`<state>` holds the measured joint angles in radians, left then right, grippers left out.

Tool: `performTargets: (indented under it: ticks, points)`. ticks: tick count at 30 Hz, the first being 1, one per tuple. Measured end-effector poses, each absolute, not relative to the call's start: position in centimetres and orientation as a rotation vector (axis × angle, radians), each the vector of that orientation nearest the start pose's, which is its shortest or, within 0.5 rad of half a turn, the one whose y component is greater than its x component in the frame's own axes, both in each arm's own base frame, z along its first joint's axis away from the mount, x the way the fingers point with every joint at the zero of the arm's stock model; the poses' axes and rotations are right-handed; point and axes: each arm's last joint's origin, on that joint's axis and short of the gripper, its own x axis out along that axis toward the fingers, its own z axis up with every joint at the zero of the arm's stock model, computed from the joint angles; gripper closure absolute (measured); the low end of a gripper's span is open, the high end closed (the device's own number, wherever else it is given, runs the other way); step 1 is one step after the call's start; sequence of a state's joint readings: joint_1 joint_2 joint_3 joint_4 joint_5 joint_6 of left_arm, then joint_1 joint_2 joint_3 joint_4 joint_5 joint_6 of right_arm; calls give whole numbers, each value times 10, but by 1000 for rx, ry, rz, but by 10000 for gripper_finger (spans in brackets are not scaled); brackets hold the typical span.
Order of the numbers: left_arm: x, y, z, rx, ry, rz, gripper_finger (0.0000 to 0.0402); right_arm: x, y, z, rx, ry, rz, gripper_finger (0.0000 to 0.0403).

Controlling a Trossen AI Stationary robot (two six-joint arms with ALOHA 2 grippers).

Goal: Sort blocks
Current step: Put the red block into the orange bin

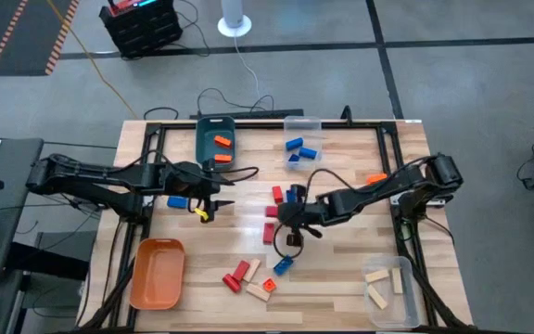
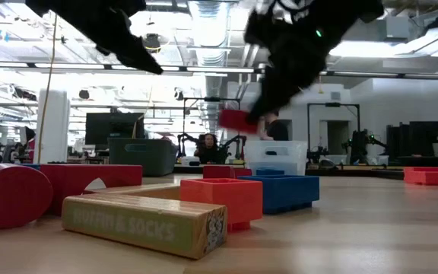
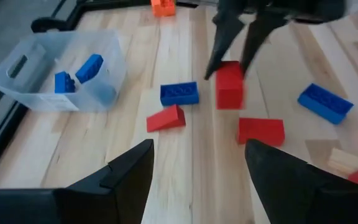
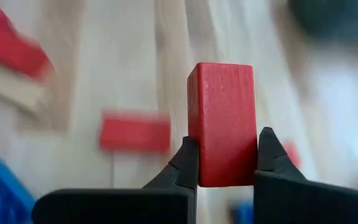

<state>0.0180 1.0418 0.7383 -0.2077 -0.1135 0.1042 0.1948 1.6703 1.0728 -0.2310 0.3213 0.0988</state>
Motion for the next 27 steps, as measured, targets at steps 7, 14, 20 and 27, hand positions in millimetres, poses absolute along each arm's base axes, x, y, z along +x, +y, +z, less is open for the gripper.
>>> performTargets:
  ticks: [7,14,20,27]
  points:
    - [244,8,247,138,586,101,132,357,52,235,-224,558,-120,360]
    - [263,9,236,176,557,92,114,368,45,235,-250,538,-131,359]
    - [269,9,235,196,515,75,113,371,40,234,-245,526,-159,359]
    - [273,4,237,205,475,49,113,373,34,235,-244,505,-190,359]
